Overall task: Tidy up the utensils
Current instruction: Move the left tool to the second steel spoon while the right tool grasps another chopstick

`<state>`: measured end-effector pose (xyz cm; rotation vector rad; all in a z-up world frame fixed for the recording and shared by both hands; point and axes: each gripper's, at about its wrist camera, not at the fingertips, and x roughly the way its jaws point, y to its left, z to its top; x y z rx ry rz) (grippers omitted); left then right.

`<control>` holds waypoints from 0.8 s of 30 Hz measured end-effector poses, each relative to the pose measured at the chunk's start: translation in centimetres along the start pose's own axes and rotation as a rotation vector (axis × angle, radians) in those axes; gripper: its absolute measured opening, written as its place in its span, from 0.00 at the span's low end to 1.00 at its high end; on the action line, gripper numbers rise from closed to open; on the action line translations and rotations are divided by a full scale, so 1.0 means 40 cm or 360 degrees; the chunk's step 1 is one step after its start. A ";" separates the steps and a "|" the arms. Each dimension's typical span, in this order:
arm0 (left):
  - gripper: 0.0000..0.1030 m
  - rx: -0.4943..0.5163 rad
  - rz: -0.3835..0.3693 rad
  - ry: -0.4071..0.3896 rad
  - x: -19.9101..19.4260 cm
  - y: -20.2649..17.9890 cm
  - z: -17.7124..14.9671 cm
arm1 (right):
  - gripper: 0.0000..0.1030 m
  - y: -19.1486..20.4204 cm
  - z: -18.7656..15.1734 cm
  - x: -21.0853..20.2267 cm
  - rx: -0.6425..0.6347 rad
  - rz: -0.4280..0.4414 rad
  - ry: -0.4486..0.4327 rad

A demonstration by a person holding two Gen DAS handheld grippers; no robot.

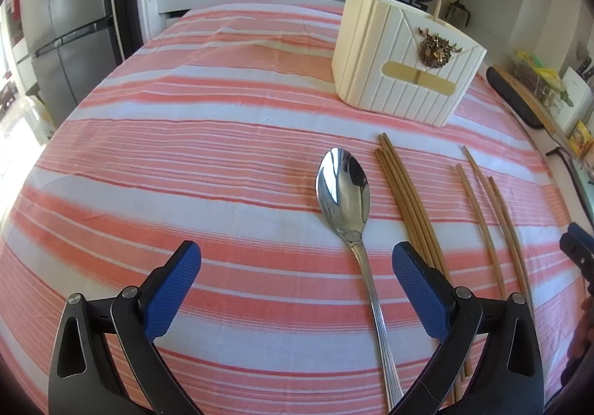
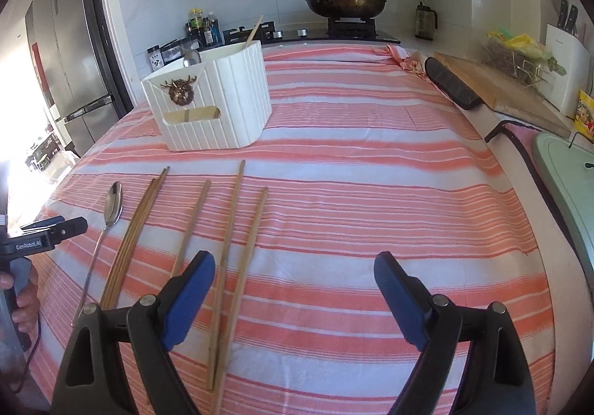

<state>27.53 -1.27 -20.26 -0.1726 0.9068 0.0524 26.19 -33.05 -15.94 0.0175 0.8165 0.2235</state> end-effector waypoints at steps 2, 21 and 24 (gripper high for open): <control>0.99 -0.0022 0.0024 0.0017 0.007 -0.001 -0.008 | 0.87 0.015 -0.001 -0.011 -0.0005 0.0000 -0.0009; 0.99 0.0089 0.0166 0.0075 0.050 -0.034 -0.034 | 0.87 0.041 -0.008 -0.032 -0.0021 -0.0010 -0.0006; 1.00 0.0111 0.0163 0.0074 0.051 -0.033 -0.034 | 0.87 0.015 -0.007 -0.013 0.0029 -0.0017 0.0049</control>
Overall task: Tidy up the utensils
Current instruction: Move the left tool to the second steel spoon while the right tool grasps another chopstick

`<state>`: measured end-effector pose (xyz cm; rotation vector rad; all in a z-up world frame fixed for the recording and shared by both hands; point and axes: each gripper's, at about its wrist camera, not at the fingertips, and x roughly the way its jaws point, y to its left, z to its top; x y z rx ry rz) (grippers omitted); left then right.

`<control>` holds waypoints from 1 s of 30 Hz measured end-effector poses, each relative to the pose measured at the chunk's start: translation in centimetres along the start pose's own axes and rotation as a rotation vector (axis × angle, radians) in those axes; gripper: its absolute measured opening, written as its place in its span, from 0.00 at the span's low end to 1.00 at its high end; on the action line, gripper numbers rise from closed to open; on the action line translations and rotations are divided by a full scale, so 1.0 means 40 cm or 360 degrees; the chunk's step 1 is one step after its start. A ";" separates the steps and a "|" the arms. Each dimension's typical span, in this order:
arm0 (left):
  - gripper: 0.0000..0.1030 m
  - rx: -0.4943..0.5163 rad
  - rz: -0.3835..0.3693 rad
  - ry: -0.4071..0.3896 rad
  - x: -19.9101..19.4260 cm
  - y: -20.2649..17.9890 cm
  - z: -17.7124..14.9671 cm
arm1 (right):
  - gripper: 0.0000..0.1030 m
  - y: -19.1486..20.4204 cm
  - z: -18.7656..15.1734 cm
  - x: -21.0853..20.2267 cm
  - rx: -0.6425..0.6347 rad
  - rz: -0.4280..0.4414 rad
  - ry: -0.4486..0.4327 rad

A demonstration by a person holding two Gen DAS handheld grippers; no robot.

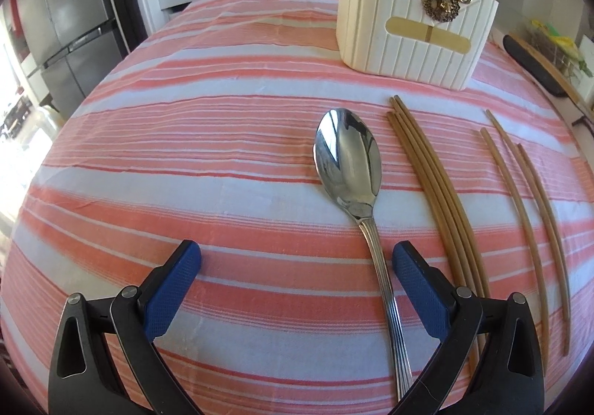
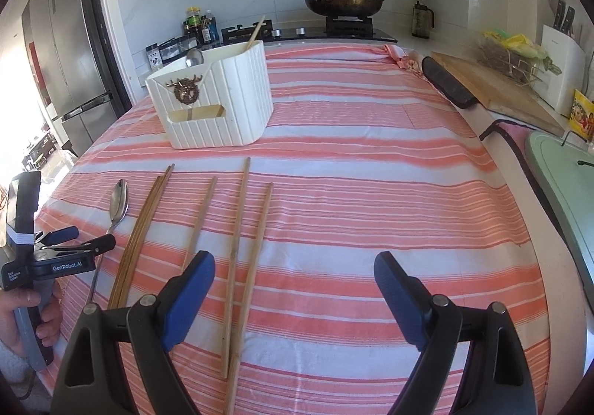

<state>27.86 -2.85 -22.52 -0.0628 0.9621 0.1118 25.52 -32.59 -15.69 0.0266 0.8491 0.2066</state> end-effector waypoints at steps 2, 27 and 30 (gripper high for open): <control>1.00 0.0015 -0.0009 0.0000 -0.001 0.001 -0.001 | 0.87 -0.005 0.001 0.017 0.0014 0.0037 0.0064; 1.00 0.0161 -0.0086 0.0080 -0.005 0.042 -0.007 | 0.12 0.074 -0.011 0.131 -0.0235 0.0079 0.0427; 1.00 0.0189 -0.0081 0.0099 -0.008 0.060 -0.005 | 0.07 0.060 -0.009 0.125 -0.0251 0.0016 0.0462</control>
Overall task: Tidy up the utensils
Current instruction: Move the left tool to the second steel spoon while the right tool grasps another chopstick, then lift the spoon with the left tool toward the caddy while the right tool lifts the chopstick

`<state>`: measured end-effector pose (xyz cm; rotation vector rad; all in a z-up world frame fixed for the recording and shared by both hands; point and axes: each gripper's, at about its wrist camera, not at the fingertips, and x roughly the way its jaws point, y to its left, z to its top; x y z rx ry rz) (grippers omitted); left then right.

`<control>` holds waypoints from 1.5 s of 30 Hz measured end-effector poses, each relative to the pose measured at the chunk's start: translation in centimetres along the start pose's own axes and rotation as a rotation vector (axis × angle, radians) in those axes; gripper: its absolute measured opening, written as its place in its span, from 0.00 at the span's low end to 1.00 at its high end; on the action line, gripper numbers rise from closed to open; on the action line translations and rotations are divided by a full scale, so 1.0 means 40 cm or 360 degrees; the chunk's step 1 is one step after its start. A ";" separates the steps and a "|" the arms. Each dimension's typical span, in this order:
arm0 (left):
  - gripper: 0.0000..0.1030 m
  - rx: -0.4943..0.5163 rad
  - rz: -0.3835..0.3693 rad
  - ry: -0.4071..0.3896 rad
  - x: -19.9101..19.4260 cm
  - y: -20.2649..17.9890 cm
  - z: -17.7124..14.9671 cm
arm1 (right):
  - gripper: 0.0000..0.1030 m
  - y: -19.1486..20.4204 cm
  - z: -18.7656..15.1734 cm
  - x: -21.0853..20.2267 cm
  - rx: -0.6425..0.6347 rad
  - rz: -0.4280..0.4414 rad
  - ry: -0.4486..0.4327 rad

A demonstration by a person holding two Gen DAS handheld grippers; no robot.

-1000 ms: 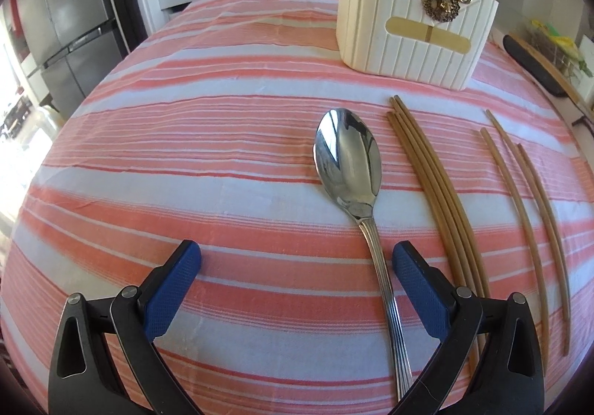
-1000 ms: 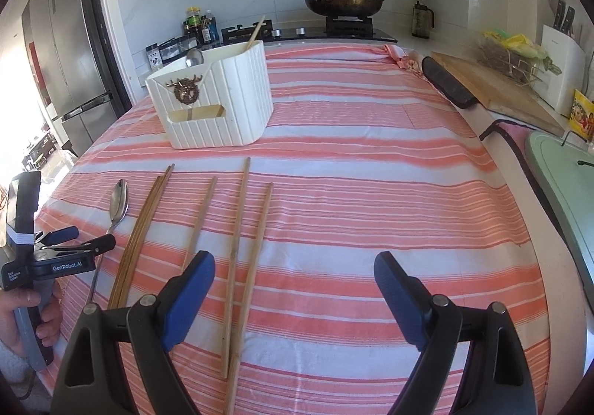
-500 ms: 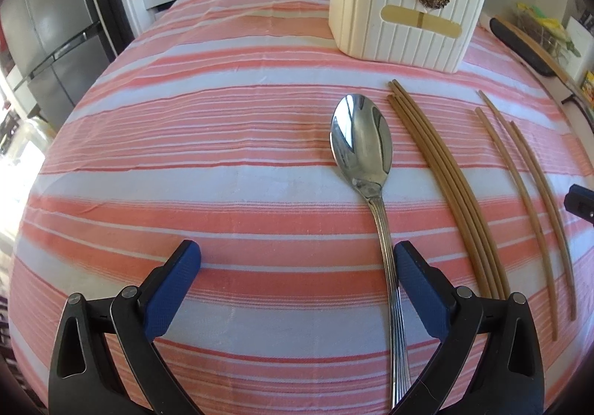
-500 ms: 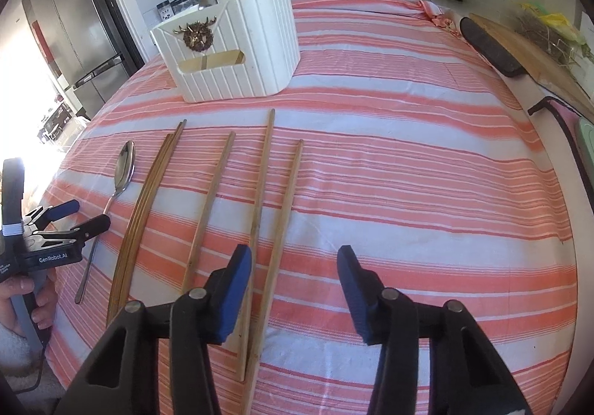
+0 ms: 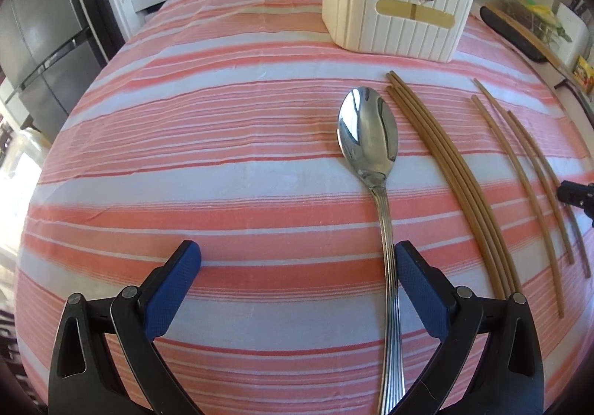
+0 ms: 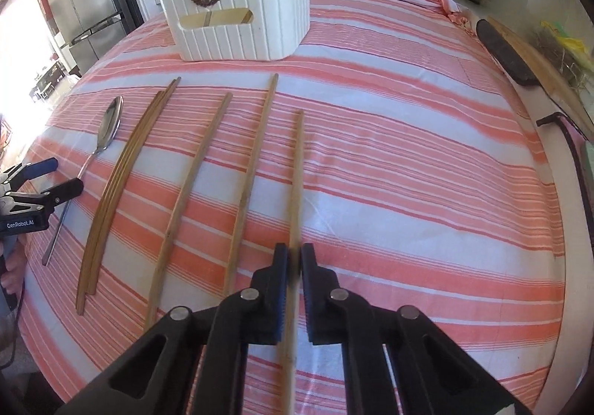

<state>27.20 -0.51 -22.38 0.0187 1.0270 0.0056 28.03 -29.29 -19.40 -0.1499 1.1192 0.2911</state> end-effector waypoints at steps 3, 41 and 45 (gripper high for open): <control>1.00 -0.0015 0.0031 0.0026 0.002 0.036 0.005 | 0.07 -0.021 -0.007 -0.006 0.0001 -0.0058 0.0033; 0.40 0.0290 -0.0401 -0.0165 -0.135 -0.036 0.188 | 0.06 -0.093 0.178 -0.212 0.0179 0.0286 -0.0407; 0.40 0.0226 -0.0492 -0.0308 -0.245 0.001 0.188 | 0.06 -0.071 0.153 -0.329 0.0124 0.0280 -0.0576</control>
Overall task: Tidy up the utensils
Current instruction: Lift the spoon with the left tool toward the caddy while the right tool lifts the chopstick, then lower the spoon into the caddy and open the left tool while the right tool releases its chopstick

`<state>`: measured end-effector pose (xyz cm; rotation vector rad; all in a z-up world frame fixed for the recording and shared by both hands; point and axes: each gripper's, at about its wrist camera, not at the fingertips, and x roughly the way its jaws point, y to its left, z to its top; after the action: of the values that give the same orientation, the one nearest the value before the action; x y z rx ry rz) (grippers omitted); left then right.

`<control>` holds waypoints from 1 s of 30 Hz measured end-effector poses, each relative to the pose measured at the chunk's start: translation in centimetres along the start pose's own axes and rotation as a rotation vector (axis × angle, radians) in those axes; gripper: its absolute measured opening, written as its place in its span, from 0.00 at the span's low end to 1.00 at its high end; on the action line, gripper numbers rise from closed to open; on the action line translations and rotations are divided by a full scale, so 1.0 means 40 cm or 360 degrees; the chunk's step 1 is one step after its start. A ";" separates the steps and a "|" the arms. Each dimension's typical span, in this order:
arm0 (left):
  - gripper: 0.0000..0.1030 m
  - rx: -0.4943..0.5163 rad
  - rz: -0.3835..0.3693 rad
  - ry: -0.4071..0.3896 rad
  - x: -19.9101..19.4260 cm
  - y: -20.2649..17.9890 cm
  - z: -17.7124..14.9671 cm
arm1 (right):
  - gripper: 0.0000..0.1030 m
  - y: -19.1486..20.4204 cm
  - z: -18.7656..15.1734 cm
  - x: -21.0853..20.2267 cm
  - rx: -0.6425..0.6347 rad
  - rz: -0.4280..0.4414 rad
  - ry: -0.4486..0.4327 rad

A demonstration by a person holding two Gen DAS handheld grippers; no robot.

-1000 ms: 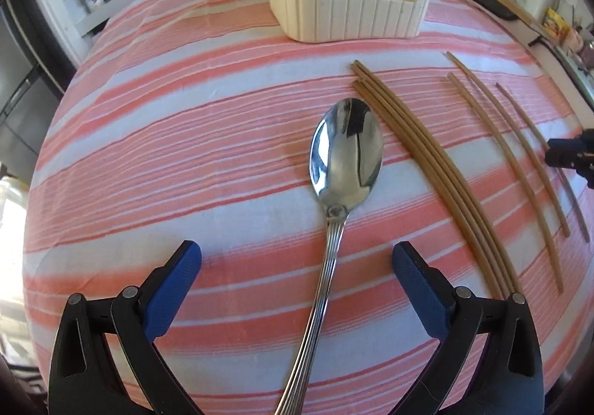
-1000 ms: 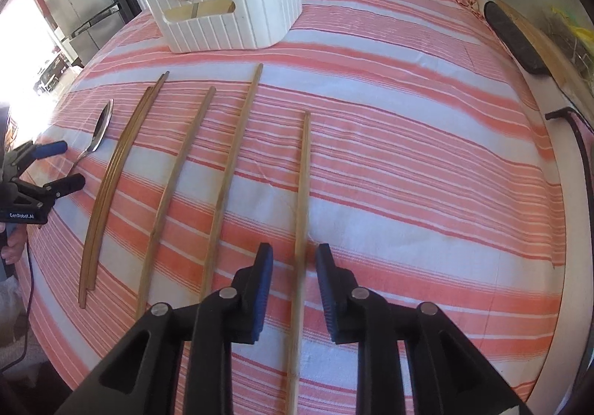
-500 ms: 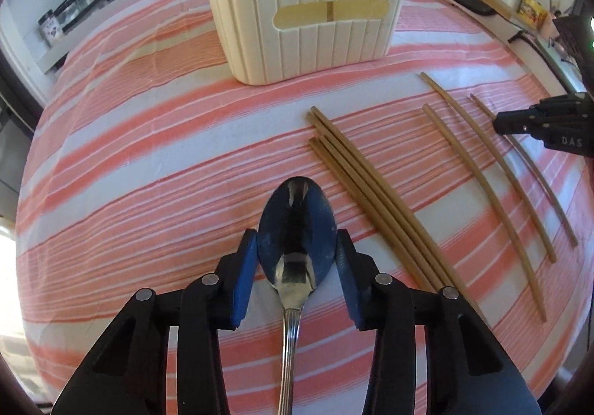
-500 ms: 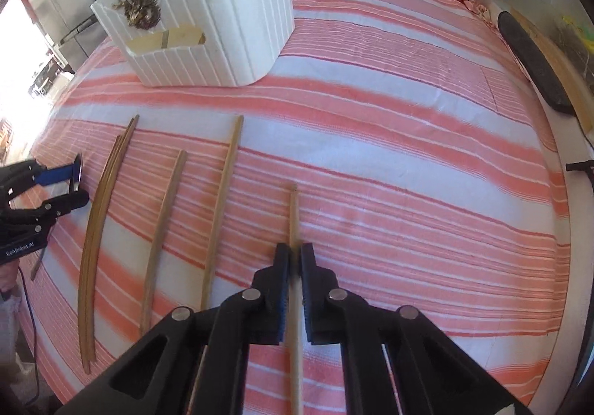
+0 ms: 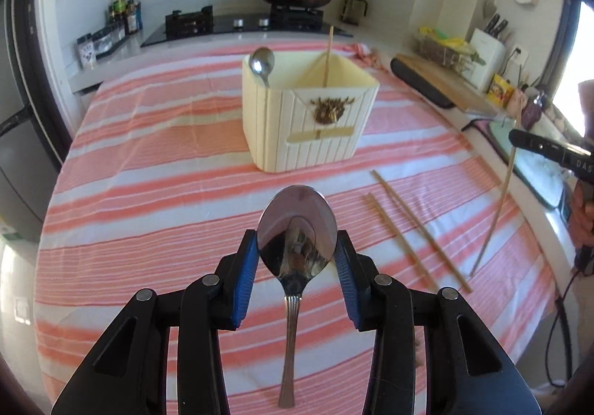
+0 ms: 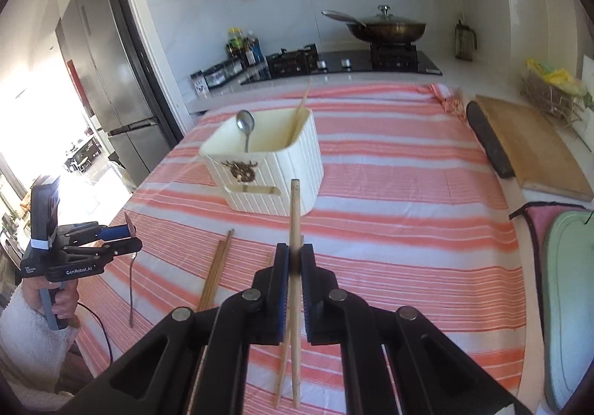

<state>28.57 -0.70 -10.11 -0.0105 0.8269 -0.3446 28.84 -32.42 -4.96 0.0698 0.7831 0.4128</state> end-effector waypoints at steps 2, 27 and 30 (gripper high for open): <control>0.40 -0.0030 -0.0031 -0.0058 -0.037 0.000 0.008 | 0.06 0.022 0.002 -0.038 -0.0031 -0.0008 -0.0072; 0.40 -0.0219 -0.0159 -0.0617 -0.247 0.041 0.428 | 0.06 0.128 0.324 -0.061 -0.0246 -0.0038 -0.0554; 0.40 -0.0264 -0.0087 -0.0689 -0.196 0.046 0.503 | 0.06 0.146 0.382 -0.047 -0.0284 -0.0068 -0.0695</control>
<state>38.76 0.94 8.96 -0.2549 0.4243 -0.3094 36.36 -26.41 8.39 -0.0238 0.3157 0.4068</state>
